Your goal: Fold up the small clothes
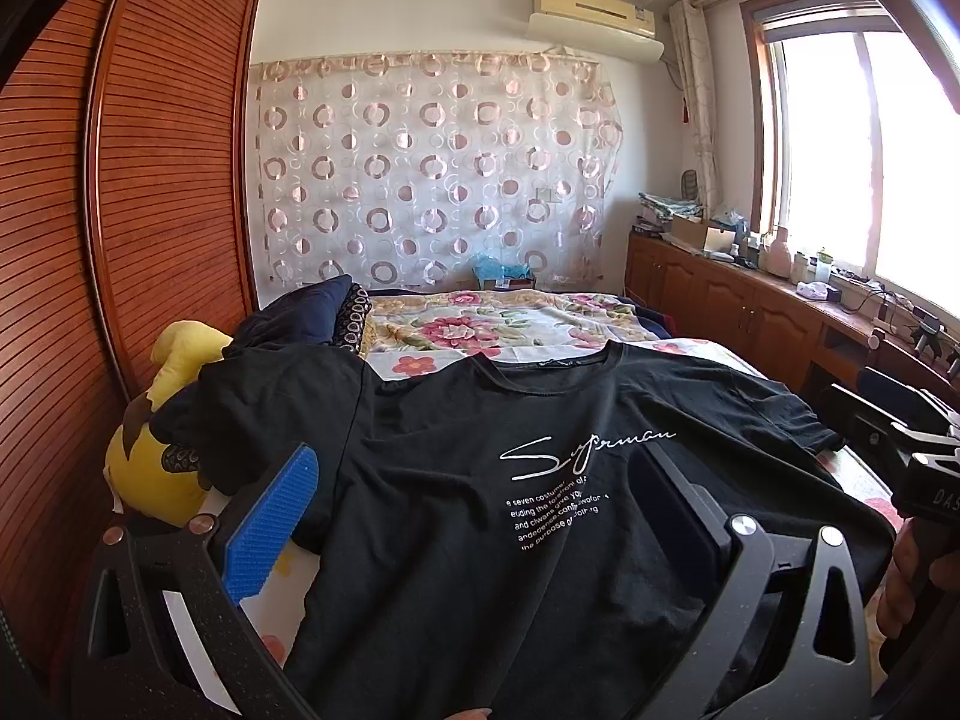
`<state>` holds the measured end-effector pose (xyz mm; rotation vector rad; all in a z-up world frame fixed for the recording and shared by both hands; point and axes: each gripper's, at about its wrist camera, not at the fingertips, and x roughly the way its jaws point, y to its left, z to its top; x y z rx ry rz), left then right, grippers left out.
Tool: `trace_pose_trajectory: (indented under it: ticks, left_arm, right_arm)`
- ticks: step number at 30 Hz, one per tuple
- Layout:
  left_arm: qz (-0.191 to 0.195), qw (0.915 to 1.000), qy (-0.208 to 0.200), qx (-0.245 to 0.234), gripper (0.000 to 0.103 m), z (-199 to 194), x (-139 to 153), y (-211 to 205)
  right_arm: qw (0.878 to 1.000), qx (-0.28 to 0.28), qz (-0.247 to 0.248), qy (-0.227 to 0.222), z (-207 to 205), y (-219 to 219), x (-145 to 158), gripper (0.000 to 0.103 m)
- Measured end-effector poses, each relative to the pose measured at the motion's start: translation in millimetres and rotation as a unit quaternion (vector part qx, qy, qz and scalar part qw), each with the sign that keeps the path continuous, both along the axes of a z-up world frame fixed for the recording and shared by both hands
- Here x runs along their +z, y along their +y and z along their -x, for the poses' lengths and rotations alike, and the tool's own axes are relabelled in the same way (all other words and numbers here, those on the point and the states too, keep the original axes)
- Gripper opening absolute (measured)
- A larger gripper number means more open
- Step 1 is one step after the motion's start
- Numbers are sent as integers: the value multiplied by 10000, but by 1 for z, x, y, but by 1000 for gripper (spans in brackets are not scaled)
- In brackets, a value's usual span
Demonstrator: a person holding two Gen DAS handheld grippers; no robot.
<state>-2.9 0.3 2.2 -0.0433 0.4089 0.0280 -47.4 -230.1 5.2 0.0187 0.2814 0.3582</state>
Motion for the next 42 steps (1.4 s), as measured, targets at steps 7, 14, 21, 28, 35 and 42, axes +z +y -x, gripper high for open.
trace_pose_trajectory:
  ticks: [7, 14, 21, 28, 35, 42]
  left_arm:
    - [-4, 10000, -2, -8, 103, 0, 0, -1]
    - [-12, 10000, -1, -3, 103, 0, 0, -1]
    - [-21, 10000, -15, -6, 103, -1, 0, -1]
    - [-28, 10000, -16, -1, 103, 0, 1, -1]
    - [-30, 10000, -22, -4, 103, 0, 1, -1]
    - [-35, 10000, -24, -2, 103, 0, 1, -2]
  right_arm:
    - [10000, -5, -17, -8, 2, 0, 1, 103]
    - [10000, 3, -20, 4, 2, 0, 1, 103]
    - [10000, 2, -30, 2, 2, 0, 1, 103]
    - [10000, 0, -40, 1, 2, 0, 1, 103]
    - [10000, -7, -32, -12, 2, 0, 1, 103]
    - [10000, 5, -33, -24, 2, -1, 0, 103]
